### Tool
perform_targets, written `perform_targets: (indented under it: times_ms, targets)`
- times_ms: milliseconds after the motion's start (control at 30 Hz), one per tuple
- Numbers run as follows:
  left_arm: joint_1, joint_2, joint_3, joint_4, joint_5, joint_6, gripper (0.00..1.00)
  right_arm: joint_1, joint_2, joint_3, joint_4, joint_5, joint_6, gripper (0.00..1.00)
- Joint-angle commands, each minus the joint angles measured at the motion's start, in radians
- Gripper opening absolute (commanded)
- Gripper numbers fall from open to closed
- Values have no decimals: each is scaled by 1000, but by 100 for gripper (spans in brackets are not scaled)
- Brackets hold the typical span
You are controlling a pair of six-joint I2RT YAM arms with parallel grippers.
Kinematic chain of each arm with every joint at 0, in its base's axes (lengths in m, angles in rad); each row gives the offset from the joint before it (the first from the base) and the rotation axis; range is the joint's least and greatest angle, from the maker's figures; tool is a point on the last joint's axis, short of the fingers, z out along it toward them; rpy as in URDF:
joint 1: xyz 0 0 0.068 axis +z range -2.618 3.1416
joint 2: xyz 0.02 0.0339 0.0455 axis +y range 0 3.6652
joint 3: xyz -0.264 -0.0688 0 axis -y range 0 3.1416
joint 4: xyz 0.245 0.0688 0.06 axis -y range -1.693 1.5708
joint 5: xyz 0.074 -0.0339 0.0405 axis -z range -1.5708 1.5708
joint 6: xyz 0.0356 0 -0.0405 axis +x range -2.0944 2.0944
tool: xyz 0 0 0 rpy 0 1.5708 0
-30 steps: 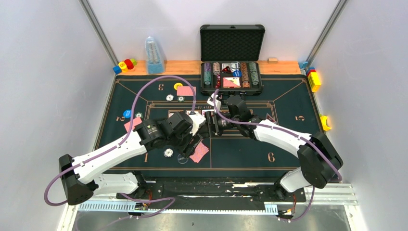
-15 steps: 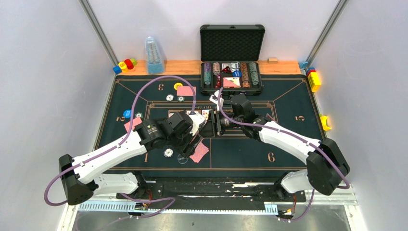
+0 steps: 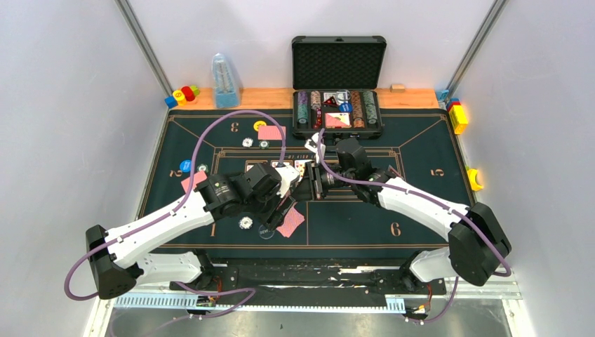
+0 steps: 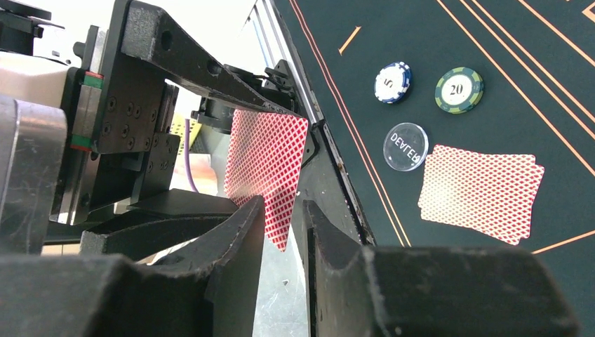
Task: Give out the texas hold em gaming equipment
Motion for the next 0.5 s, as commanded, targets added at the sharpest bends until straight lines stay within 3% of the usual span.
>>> perform_targets:
  times_ms: [0, 233, 467]
  targets:
    - [-1, -28, 16, 19, 0, 6, 0, 9, 8, 45, 2, -16, 5, 26]
    - [0, -29, 16, 20, 0, 6, 0, 11, -8, 41, -12, 22, -2, 14]
    - [-1, -32, 16, 19, 2, 6, 0, 8, -53, 58, -105, 137, -53, 12]
